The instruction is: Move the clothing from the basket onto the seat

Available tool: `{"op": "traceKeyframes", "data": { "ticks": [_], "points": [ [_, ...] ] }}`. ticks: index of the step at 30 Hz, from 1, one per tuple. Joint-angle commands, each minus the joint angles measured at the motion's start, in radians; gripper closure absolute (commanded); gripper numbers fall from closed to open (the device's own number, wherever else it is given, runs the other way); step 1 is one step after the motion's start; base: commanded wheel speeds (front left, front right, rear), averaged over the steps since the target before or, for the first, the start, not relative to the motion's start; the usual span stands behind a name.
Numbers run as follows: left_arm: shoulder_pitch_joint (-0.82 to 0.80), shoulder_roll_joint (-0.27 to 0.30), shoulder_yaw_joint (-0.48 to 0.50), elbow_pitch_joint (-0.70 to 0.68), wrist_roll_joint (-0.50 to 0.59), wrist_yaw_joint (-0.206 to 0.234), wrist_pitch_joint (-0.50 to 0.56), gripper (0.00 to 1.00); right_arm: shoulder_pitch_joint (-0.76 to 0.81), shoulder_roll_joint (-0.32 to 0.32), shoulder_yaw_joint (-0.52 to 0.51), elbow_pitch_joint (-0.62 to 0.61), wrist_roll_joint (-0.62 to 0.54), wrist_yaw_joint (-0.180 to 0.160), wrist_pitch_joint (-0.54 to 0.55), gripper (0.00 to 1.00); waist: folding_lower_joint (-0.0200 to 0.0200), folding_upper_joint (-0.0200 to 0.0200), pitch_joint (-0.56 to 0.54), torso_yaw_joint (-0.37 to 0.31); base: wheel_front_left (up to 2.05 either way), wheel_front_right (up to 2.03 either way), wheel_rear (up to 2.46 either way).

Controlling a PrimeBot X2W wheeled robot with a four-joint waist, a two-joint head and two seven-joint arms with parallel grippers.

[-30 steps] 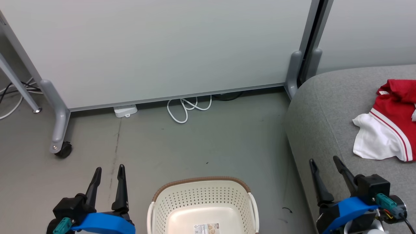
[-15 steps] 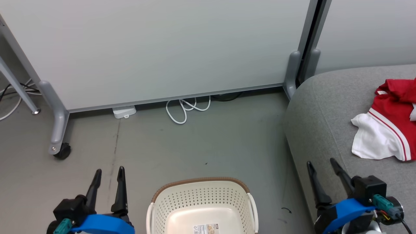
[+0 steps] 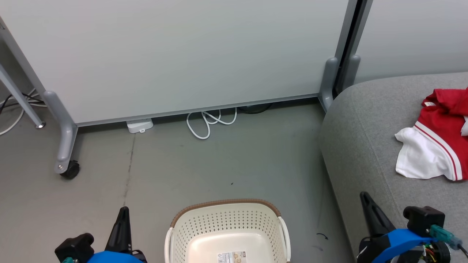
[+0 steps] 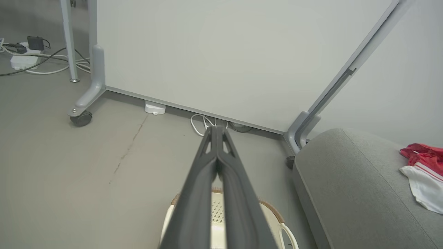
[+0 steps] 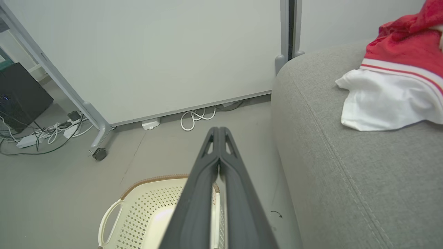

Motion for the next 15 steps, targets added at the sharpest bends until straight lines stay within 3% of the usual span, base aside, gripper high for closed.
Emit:
{"op": "traceKeyframes", "data": {
  "ticks": [1, 15],
  "points": [
    [-0.03, 0.003, 0.014, -0.024, -0.048, 0.0, 0.011, 1.0, -0.02, -0.002, -0.005, -0.018, 0.061, 0.0, 0.003, 1.0, 0.0, 0.0, 0.0, 0.001, 0.0, 0.0, 0.0],
    [-0.047, -0.006, 0.045, -0.052, -0.257, 0.0, 0.071, 1.0, -0.032, -0.002, -0.017, -0.022, 0.311, 0.0, 0.029, 1.0, 0.0, 0.0, 0.0, 0.002, 0.0, 0.0, 0.0]
  ]
}}
